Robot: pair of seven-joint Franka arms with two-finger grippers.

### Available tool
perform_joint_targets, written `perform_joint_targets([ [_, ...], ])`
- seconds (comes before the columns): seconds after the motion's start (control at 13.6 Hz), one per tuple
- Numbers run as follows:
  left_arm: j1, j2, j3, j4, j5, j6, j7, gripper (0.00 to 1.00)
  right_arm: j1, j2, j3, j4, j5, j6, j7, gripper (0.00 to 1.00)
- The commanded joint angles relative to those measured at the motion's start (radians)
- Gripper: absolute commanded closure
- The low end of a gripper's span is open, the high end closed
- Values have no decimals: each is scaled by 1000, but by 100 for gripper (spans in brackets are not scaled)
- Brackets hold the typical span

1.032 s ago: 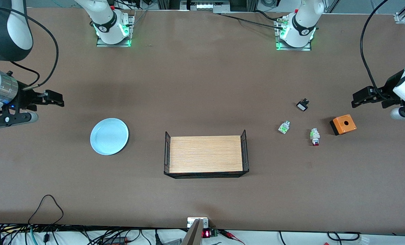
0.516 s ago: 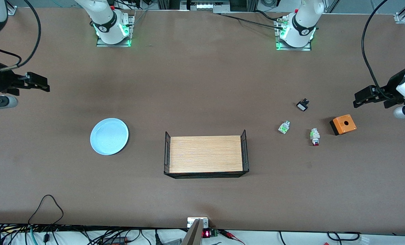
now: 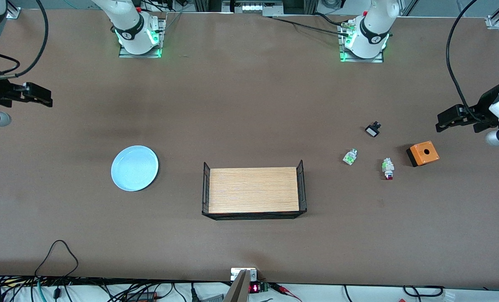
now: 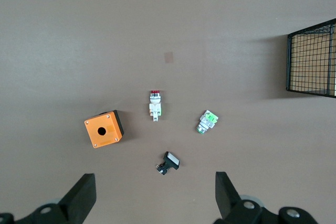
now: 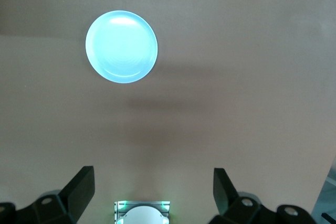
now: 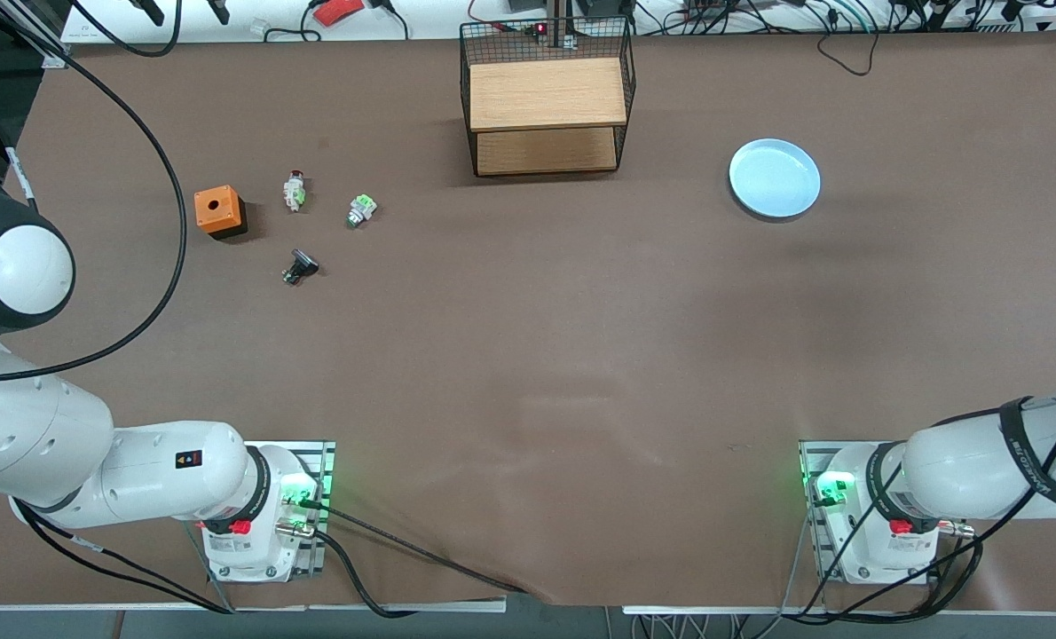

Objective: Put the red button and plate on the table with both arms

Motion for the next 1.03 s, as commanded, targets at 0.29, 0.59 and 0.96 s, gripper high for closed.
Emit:
perform_joint_targets([
  [0.29,0,-24,4,-1,-25,-24,6,0,11,-215,35,-241,2,15,21,0],
  [0.59,0,-24,-2,-1,-25,-30,4,0,7,-297,37,-341,3,105,22,0],
  [0.96,0,-24,-2,-1,-25,-30,4,0,-6,-268,22,-289,89,159,152,0],
])
